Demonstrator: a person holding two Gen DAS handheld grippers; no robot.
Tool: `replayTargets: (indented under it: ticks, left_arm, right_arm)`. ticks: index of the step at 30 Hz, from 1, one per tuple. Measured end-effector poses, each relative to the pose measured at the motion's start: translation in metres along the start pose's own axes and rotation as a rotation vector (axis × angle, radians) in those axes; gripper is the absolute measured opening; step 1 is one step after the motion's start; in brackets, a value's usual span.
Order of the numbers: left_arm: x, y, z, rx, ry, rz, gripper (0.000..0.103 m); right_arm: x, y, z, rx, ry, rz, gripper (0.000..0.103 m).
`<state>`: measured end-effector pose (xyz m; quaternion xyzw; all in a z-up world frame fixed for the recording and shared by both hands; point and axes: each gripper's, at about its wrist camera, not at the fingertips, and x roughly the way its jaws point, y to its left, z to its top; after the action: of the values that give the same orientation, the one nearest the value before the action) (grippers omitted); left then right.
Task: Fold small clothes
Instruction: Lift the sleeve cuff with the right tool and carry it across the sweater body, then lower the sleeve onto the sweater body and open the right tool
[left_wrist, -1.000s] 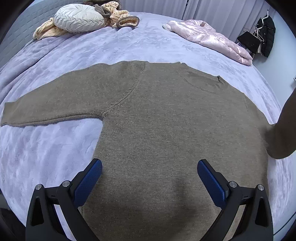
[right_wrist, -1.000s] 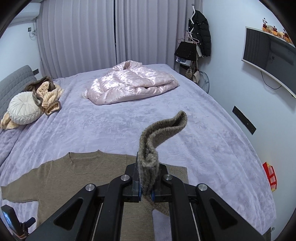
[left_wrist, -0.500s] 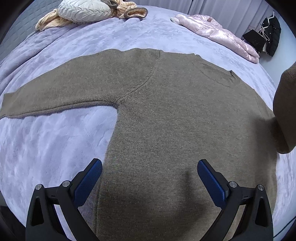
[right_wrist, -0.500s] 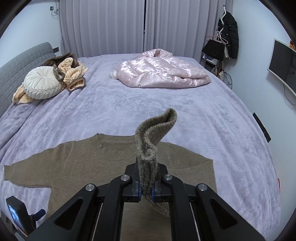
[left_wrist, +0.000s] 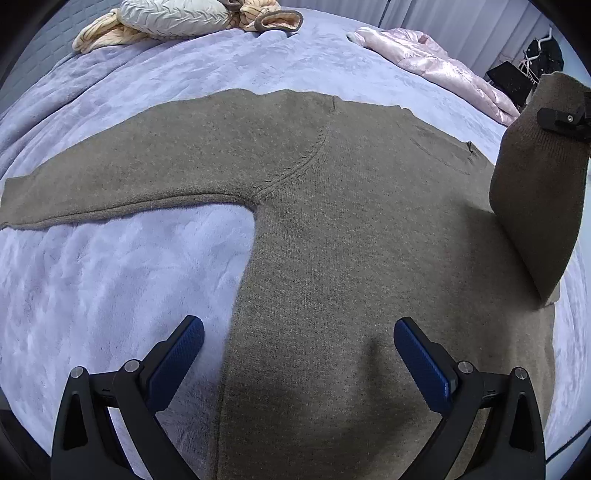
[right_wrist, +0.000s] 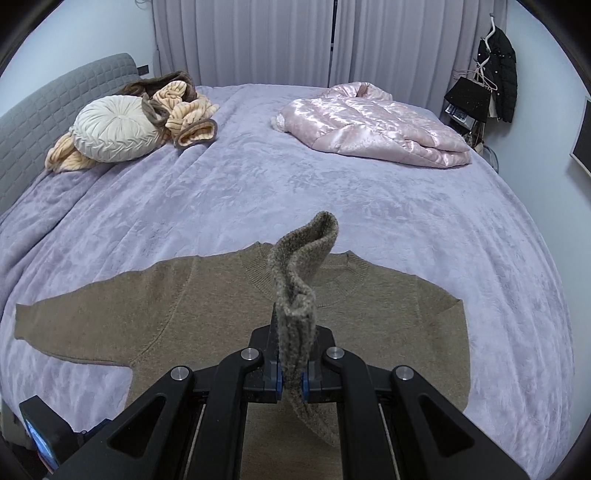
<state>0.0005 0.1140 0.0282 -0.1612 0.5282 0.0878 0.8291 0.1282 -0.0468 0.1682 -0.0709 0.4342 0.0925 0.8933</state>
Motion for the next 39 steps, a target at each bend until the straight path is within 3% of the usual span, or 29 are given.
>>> replayTargets:
  ticks: [9, 23, 39]
  left_arm:
    - [0.004, 0.011, 0.003, -0.015, 0.012, 0.001, 0.103]
    - [-0.005, 0.023, 0.003, -0.006, -0.007, 0.065, 0.103]
    - [-0.013, 0.041, 0.002, -0.028, -0.024, 0.071, 0.103]
  right_arm:
    - [0.029, 0.032, -0.011, -0.031, 0.057, 0.025, 0.007]
    - [0.072, 0.073, -0.032, -0.08, 0.143, 0.036, 0.007]
    - [0.099, 0.111, -0.06, -0.167, 0.196, -0.028, 0.007]
